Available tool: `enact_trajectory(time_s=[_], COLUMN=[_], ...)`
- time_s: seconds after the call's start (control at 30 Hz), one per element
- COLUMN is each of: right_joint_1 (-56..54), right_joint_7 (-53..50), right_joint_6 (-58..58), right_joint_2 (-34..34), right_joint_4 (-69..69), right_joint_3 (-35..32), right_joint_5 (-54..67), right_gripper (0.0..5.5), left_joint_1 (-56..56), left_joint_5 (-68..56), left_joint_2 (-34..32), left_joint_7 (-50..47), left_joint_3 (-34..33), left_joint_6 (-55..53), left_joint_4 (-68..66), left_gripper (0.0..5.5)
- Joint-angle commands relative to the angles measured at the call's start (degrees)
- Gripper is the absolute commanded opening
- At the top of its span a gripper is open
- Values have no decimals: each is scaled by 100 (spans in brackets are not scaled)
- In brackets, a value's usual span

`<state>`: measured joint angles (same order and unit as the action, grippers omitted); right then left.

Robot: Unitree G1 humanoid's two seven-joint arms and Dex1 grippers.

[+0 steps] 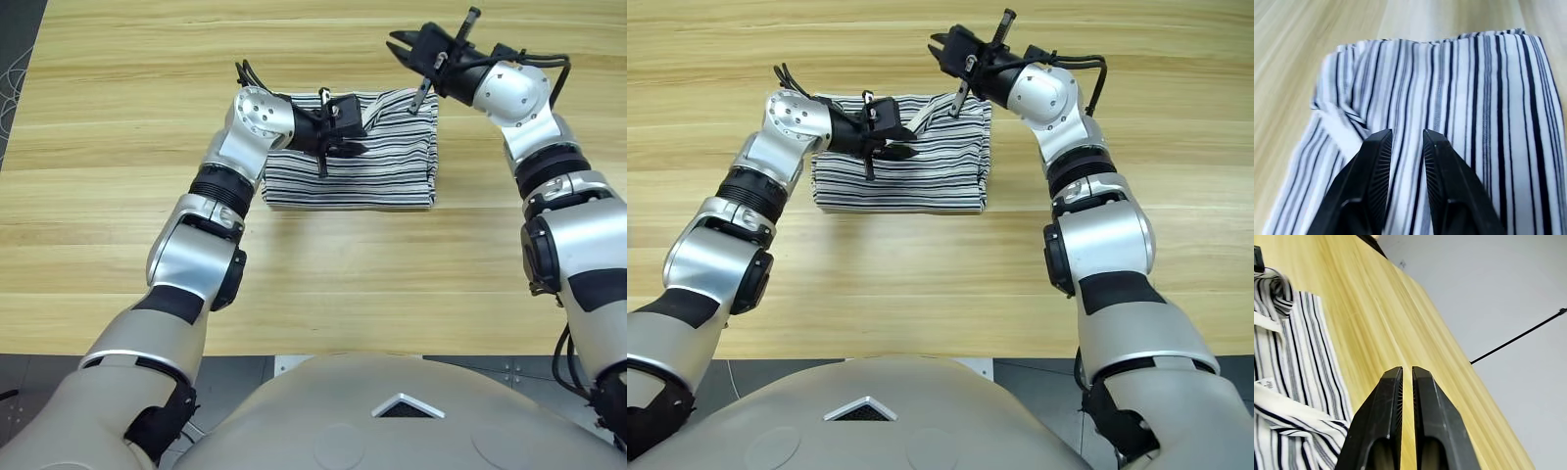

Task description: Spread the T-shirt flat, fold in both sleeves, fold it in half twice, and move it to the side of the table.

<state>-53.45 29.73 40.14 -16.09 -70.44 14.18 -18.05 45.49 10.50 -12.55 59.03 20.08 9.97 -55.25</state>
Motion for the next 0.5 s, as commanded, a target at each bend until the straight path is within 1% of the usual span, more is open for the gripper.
enact_trajectory(time_s=[0.03,0.17,0.3,0.43,0.5], right_joint_1=[-195,-258,-274,-149,-31], right_joint_7=[62,37,142,542,830], right_joint_6=[-134,-197,-159,-14,98], right_joint_2=[67,76,38,33,-15], right_joint_4=[-30,-35,-64,-115,-112], right_joint_3=[151,224,518,751,828], right_joint_5=[-174,-236,-528,-671,-677], right_gripper=[34,34,34,34,34], left_joint_1=[129,131,80,-127,-268], left_joint_5=[269,467,768,1080,1140], left_joint_2=[8,29,-40,-302,-583], left_joint_7=[-130,-136,-120,-28,240], left_joint_3=[141,266,515,864,1029], left_joint_6=[122,196,266,579,1094], left_joint_4=[-438,-704,-942,-965,-786], left_gripper=[118,118,118,118,118])
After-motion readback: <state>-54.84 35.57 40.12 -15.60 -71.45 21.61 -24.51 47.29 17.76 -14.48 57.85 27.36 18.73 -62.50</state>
